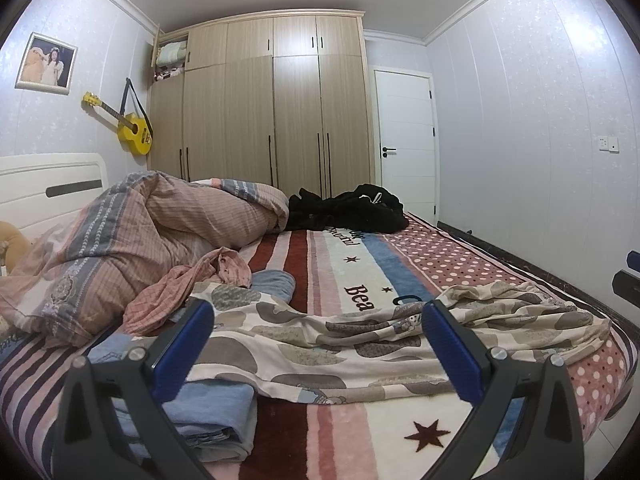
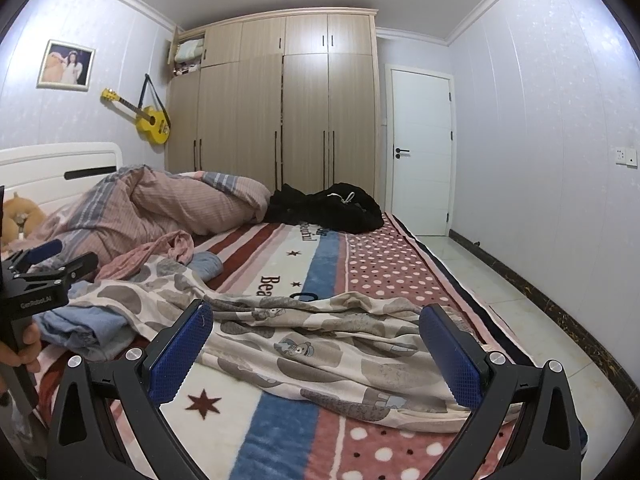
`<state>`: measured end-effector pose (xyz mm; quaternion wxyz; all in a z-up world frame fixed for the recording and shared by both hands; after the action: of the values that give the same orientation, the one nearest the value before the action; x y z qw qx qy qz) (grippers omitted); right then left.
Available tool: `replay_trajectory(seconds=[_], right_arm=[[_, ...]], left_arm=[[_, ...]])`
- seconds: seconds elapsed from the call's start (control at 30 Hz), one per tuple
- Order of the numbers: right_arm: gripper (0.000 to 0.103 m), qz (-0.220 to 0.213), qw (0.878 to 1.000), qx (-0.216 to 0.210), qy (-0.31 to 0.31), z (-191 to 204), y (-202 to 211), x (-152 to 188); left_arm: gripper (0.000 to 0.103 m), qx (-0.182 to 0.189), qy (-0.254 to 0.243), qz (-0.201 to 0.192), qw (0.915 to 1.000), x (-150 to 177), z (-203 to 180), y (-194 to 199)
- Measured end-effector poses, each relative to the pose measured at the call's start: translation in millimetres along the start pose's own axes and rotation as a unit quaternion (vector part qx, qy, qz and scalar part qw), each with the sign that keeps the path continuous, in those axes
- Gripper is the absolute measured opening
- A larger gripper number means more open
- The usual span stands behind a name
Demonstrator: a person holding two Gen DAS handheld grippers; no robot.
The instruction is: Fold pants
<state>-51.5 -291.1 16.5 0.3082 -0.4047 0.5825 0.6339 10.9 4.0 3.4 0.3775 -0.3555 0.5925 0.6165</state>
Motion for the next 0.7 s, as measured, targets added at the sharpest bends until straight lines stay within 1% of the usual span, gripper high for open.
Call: replay_trajectory(seconds=[0.1,0.7], right_arm=[[0.103,0.0,1.0,0.002,0.0,-0.4,-0.2,-0.9],[0.103,0.001,1.0,0.006,-0.003,-1.9,-1.2,-2.1]], left_arm=[[0.102,-0.001,0.0,-0.001,1.0,1.4,0.4,4.2],[0.102,-0.001,-0.001,0.003,1.0,2.5,-2.5,-1.7]])
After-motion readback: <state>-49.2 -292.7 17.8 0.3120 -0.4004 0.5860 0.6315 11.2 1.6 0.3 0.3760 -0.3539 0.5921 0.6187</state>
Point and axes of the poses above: each gripper's, at about its wrist camera, not at the fingertips, and y roughly against the way its jaws point, z to its left, x to its underside, the point moved 1 cm from there along -y, roughly the way its jaws point, and after that the axes turned 13 degrees about z, right-handed, at the moved point
